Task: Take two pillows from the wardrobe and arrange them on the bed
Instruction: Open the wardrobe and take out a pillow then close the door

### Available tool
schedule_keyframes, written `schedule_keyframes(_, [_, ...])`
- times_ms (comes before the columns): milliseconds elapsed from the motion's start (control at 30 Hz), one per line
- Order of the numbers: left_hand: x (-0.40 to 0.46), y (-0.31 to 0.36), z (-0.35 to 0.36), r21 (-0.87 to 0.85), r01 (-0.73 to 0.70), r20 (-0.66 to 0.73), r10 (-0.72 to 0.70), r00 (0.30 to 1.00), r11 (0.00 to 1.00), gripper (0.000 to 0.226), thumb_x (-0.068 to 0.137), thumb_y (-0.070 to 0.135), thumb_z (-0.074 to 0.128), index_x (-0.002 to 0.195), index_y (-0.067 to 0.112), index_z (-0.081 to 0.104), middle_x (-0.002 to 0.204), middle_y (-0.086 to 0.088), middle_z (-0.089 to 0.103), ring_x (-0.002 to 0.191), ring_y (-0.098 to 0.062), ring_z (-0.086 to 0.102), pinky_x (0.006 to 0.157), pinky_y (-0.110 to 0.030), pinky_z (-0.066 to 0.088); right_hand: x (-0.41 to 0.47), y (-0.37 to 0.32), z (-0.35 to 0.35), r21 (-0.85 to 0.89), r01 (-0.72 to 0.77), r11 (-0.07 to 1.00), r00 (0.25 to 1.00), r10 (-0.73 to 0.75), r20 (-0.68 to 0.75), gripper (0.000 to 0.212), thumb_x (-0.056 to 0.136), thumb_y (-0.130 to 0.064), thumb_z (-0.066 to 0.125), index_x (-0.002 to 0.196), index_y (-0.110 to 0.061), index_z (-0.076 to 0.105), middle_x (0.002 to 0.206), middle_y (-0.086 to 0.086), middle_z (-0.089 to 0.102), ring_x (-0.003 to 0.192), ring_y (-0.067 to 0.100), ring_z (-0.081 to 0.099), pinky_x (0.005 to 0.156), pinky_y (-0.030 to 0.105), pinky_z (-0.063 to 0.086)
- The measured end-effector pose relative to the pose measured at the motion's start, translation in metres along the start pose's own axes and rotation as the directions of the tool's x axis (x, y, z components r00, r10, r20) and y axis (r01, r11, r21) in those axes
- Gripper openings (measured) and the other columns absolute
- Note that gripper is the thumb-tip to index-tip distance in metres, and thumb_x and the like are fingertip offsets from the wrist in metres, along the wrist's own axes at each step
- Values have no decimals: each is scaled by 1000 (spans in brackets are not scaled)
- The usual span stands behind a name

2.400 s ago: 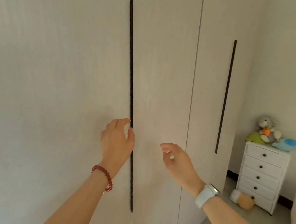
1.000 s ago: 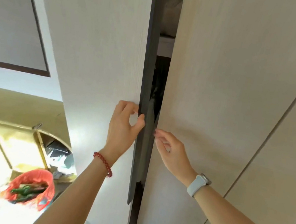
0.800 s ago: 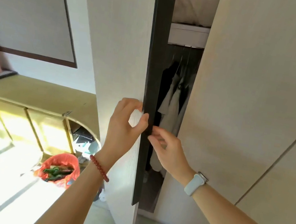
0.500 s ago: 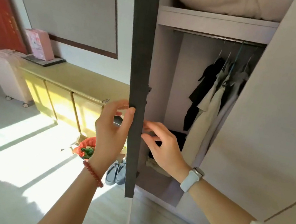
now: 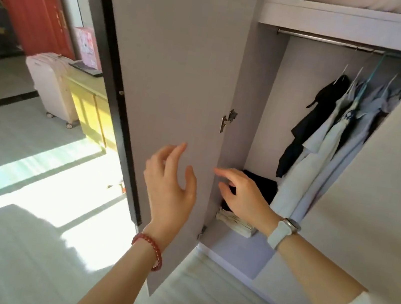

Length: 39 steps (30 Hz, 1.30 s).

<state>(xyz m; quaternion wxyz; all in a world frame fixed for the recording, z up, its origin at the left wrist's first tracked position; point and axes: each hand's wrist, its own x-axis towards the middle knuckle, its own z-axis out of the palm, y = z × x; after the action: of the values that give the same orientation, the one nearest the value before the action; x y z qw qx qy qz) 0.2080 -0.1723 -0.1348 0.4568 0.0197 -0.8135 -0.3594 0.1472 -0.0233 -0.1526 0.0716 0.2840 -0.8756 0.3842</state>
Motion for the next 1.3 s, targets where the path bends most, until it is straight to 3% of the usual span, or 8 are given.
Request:
schedule_keyframes(200, [11,35,84,-118,-8,301,44,953,993,34,83,3,58,116,6,54,115,-16,56,104,-31,50,88,-32,33,-21,58,-67,-132,-184,974,981,175,-79,29,90,-9,48,118,-13,56,120,7,62,115,20,52,95,21,35])
schedule_keyframes(400, [50,106,197,-323,-29,412,167,896,946,30,88,7,50,118,9,52,114,-11,56,106,-23,51,86,-26,38,-32,105,-173,-227,-284,932,933,213,-289,30,90,-6,46,117,-13,56,123,10,59,115,25,51,99,35,40])
schedule_keyframes(500, [71,154,250,-430,58,475,171,863,901,29,89,6,49,118,7,53,117,-11,56,108,-23,51,85,-21,37,-35,123,-223,-298,-318,900,884,169,-436,30,88,-1,47,115,-7,57,118,12,59,112,27,51,94,29,38])
schedule_keyframes(700, [93,228,318,-585,256,686,301,662,770,57,89,3,49,141,8,24,143,-13,37,131,-23,34,110,-40,30,-45,144,-269,-370,-391,843,788,98,-608,36,83,3,49,117,-7,55,116,12,55,109,27,50,88,20,36])
schedule_keyframes(800, [90,236,321,-666,332,693,391,605,668,62,86,-8,47,140,10,23,138,-11,43,126,-21,42,106,-40,36,-51,147,-268,-377,-420,826,778,114,-617,40,84,1,48,123,-8,50,122,11,51,114,26,47,92,27,38])
schedule_keyframes(933, [92,228,306,-673,331,692,406,596,661,56,84,-11,45,133,14,34,126,-9,51,113,-24,50,93,-35,46,-61,136,-256,-362,-481,799,744,153,-651,43,86,-1,46,127,-11,46,129,10,48,120,24,44,94,19,31])
schedule_keyframes(1100, [76,215,254,-740,311,662,566,491,596,57,80,-15,41,130,12,39,112,-9,58,93,-13,58,76,-19,49,-75,99,-226,-305,-517,800,654,140,-743,45,83,2,49,126,-8,46,128,13,48,120,27,45,98,16,26])
schedule_keyframes(1300, [48,215,192,-820,298,568,757,323,488,72,79,-18,40,118,43,37,108,12,55,92,11,56,78,-1,39,-115,63,-182,-205,-504,839,542,122,-832,48,87,-14,46,134,-15,35,138,11,37,129,22,36,103,46,40])
